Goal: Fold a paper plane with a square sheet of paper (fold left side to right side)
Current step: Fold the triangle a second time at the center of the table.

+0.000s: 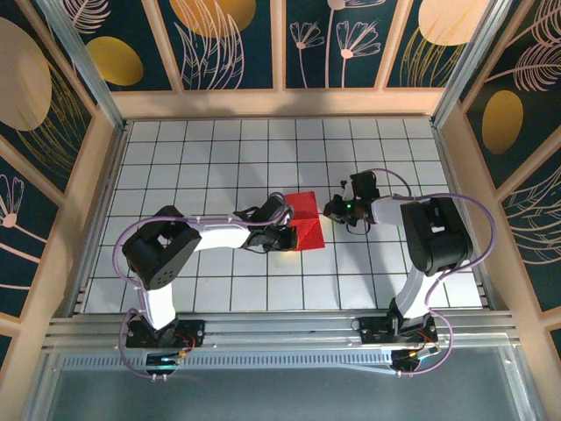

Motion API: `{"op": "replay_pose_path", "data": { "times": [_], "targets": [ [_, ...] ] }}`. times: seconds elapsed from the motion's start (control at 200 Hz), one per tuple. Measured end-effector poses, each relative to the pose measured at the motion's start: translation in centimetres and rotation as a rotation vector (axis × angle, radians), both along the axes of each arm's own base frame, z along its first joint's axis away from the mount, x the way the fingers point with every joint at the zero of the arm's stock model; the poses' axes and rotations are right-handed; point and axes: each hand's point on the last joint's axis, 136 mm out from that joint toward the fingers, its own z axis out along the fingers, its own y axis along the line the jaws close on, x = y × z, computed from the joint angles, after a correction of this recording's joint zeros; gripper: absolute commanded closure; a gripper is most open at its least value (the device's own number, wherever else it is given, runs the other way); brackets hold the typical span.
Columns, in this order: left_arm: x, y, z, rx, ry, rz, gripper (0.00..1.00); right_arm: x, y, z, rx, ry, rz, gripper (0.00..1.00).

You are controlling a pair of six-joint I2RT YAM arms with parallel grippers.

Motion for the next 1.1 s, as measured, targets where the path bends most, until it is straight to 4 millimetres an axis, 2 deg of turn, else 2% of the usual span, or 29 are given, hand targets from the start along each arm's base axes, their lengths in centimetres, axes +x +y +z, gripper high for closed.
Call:
{"op": "replay_pose_path", "data": {
  "times": [0.135,0.3,0.47,0.616,0.821,0.936,1.101],
  "targets": [
    [0.0,0.0,0.0,0.0,0.0,0.0,1.0,-0.4,0.7,1.6,0.011,-0.024,0.017,1.0],
    [0.0,0.0,0.0,0.0,0.0,0.0,1.0,-2.2,3.7,3.2,0.072,-0.045,0.083,1.0],
    [0.1,0.0,0.1,0.001,0.0,0.0,1.0,-3.9,5.0,2.6,0.106,-0.01,0.105,1.0],
    [0.0,0.1,0.1,0.011,0.008,0.0,1.0,-3.7,5.1,2.1,0.109,-0.004,0.101,1.0],
    [0.0,0.1,0.1,0.013,0.011,0.0,1.0,-4.2,4.8,-0.3,0.082,0.057,0.094,1.0],
    [-0.1,0.1,0.3,0.015,0.017,-0.002,0.99,-4.1,4.8,-0.3,0.081,0.056,0.094,1.0],
    [0.0,-0.7,2.4,-0.037,0.003,-0.016,0.97,-4.2,4.8,-0.3,0.082,0.057,0.095,1.0]
  ]
}}
